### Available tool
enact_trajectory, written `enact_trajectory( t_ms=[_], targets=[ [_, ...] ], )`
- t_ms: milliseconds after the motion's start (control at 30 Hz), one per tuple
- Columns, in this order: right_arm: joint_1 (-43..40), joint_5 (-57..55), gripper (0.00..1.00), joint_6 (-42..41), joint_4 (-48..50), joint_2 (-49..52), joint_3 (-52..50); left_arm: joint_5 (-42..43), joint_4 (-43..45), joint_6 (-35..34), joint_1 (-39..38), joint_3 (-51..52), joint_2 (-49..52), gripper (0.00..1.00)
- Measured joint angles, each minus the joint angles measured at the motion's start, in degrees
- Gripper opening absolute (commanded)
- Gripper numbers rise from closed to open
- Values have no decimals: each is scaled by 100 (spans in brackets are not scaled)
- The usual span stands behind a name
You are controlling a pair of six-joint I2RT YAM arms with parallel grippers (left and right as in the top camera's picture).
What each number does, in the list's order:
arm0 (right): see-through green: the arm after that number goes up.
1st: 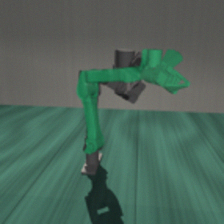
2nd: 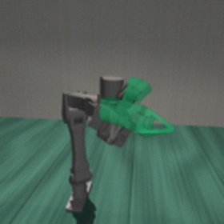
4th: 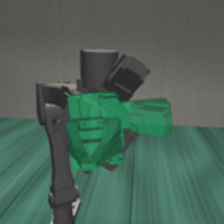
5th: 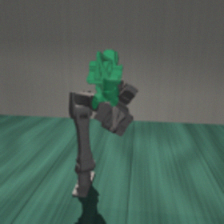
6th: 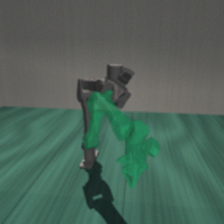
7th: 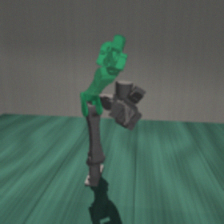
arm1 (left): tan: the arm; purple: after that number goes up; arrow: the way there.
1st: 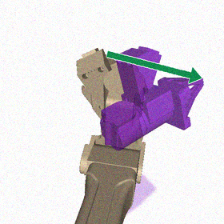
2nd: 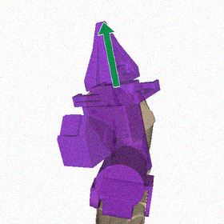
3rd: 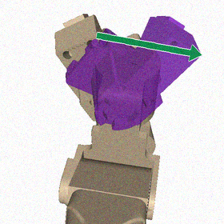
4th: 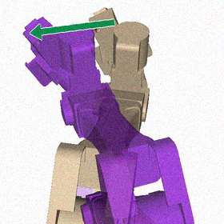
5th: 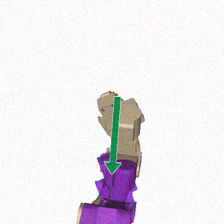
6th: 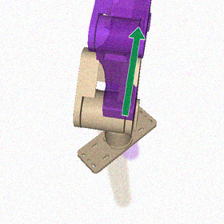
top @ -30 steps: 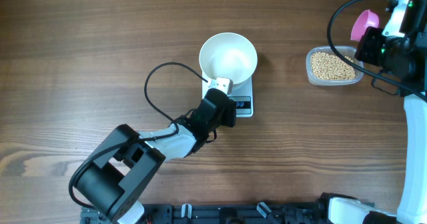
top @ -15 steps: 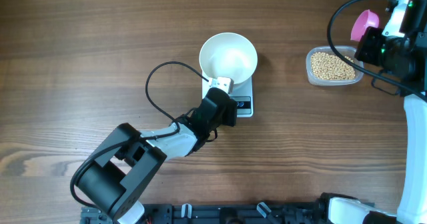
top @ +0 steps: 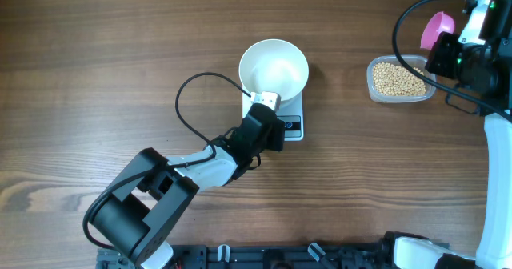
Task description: Scoop item into bowl and weigh 150g on scale
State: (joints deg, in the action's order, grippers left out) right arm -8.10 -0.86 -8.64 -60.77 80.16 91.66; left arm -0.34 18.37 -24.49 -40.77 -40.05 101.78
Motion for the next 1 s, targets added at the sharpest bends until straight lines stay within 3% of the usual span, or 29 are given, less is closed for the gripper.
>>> enact_trajectory(
  t_ms=[1000],
  targets=[
    [0, 0, 4, 0, -138, 0, 0, -48, -299, 0, -2, -59, -57, 4]
  ],
)
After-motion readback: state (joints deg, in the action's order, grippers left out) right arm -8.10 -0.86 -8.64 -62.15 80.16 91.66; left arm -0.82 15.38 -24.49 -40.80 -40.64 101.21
